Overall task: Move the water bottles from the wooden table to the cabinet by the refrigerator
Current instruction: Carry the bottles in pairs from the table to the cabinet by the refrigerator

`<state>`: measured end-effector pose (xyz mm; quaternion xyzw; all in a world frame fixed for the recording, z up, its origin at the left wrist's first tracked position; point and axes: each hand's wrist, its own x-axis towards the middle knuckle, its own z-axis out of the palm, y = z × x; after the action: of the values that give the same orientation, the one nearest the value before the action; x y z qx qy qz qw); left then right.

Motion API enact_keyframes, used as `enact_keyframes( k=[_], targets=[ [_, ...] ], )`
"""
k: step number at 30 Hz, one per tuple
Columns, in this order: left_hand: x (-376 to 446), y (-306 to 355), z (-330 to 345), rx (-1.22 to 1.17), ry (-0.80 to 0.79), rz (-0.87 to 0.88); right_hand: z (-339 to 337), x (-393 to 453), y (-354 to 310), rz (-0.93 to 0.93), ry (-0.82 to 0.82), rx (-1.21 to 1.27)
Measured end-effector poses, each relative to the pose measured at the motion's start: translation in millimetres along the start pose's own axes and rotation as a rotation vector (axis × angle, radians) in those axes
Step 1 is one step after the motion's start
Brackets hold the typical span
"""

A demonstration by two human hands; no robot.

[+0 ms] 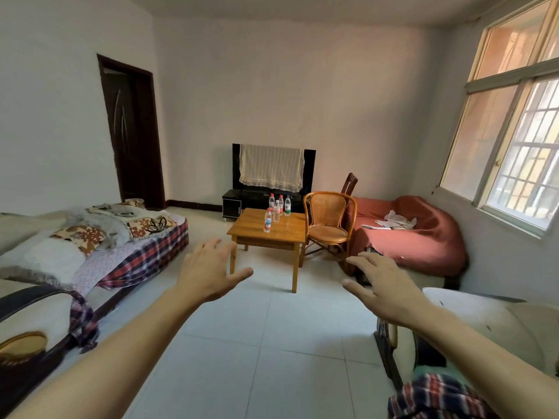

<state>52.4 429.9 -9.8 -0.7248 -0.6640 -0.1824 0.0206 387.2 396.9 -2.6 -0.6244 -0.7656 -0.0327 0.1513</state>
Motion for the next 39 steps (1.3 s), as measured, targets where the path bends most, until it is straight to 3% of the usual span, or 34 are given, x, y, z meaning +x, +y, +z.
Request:
enact_keyframes(
  k=[12, 30, 39],
  targets=[
    [154.5, -50.0, 69.6, 0.012, -0.04, 0.026, 70.7, 173.9, 15.6, 0.026, -0.033, 0.083],
    [462.3, -3.3, 157.4, 0.11, -0.047, 0.018, 136.2, 460.6, 153.7, 0.007, -0.002, 0.18],
    [593.8, -37.7, 226.7, 0.103, -0.099, 0.0, 192.8, 591.3, 181.2, 0.022, -0.063, 0.136]
  ],
)
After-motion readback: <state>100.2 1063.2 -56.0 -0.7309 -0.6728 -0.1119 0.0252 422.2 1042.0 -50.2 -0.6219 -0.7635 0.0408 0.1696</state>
